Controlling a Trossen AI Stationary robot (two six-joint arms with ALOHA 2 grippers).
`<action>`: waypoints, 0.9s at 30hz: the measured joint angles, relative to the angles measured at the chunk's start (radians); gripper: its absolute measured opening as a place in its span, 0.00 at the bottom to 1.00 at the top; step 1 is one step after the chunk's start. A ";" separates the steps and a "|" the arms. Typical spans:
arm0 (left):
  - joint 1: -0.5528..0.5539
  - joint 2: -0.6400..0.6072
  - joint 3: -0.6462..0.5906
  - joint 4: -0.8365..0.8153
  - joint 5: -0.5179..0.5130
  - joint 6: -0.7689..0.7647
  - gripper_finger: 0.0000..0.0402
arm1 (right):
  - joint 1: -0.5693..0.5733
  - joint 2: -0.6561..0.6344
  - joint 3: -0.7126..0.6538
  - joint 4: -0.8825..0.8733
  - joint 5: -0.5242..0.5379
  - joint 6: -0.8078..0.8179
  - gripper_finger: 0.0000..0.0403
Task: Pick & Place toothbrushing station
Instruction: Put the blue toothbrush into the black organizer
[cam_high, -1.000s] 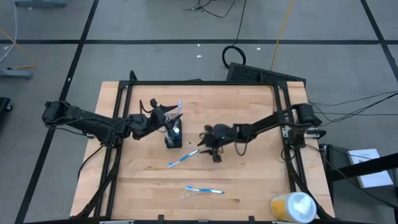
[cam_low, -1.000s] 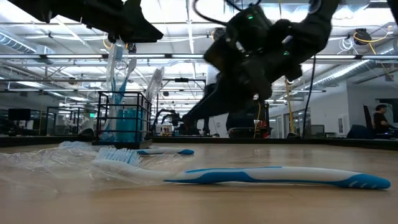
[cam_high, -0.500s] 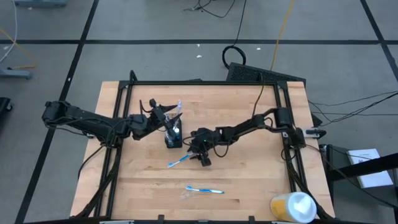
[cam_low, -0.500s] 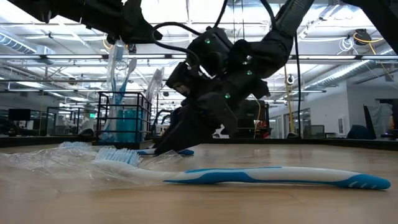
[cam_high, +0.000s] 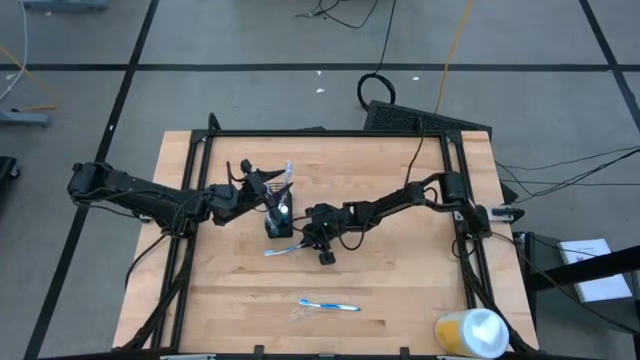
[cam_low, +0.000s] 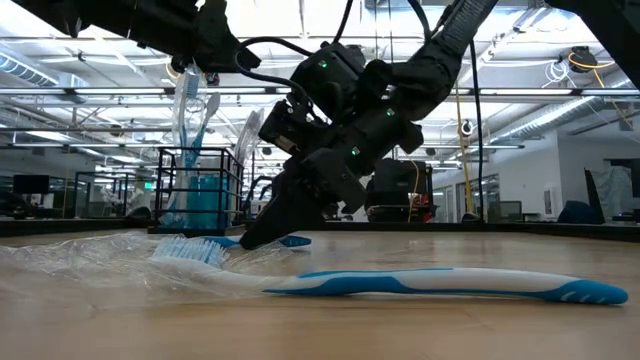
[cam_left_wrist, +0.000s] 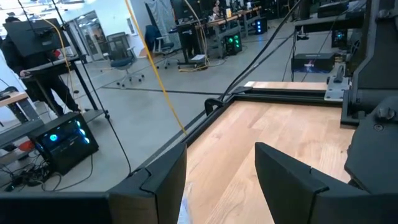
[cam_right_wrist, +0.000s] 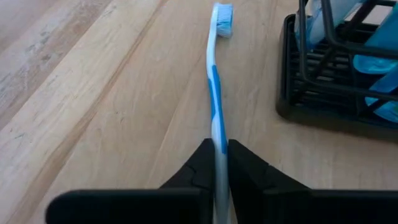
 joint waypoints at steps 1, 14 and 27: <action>0.000 0.000 0.000 -0.003 0.000 0.000 0.49 | 0.000 0.000 0.000 -0.011 0.000 0.000 0.04; -0.001 0.000 0.000 -0.021 0.000 -0.006 0.49 | -0.010 -0.182 -0.008 -0.166 0.009 -0.038 0.04; -0.013 0.000 0.000 -0.034 0.001 -0.030 0.49 | -0.061 -0.544 -0.277 -0.049 0.001 0.052 0.04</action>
